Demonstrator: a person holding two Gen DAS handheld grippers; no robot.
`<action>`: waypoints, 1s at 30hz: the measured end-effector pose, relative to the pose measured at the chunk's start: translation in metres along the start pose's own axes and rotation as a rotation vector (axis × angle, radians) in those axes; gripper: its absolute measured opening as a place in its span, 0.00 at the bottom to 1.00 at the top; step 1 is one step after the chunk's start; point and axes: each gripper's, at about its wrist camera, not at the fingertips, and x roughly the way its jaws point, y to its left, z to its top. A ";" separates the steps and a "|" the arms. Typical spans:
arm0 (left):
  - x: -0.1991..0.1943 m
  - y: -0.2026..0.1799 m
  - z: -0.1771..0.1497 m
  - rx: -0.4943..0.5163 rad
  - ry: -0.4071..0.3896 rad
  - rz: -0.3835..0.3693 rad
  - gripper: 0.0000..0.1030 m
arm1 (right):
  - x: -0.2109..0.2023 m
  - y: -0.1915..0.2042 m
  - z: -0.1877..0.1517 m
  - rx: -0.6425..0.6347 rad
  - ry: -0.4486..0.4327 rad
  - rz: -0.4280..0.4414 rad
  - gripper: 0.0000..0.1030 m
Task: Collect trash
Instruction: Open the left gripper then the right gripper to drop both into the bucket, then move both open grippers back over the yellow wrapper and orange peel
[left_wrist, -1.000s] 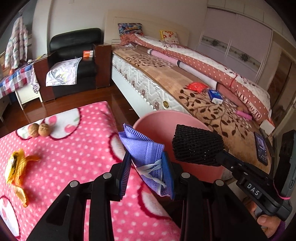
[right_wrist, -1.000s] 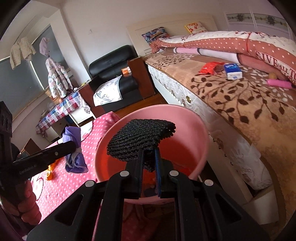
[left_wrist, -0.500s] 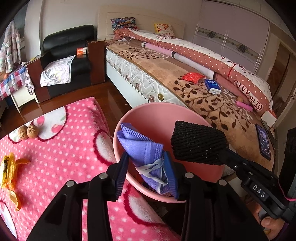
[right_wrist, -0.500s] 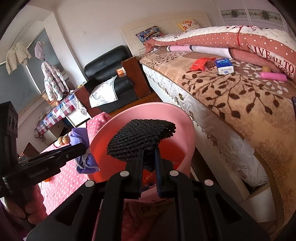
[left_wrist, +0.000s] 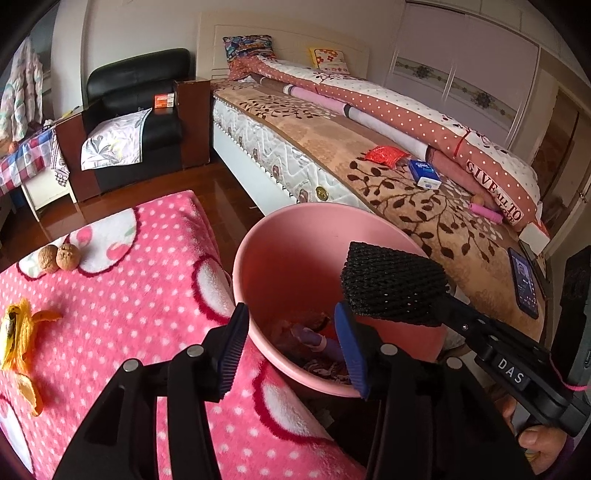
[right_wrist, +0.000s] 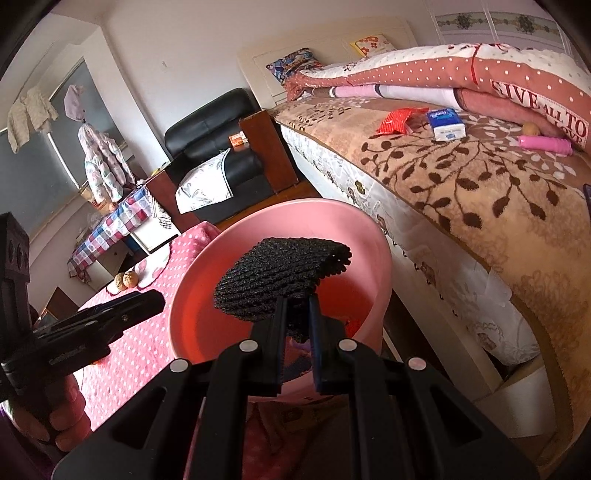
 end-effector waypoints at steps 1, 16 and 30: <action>-0.001 0.001 0.000 -0.002 0.000 -0.001 0.46 | 0.001 0.000 0.000 0.008 0.007 0.001 0.12; -0.017 0.025 -0.008 -0.064 -0.023 -0.010 0.47 | 0.004 0.015 -0.004 0.000 0.028 0.008 0.28; -0.043 0.071 -0.025 -0.163 -0.045 0.060 0.47 | 0.008 0.057 -0.009 -0.085 0.040 0.074 0.28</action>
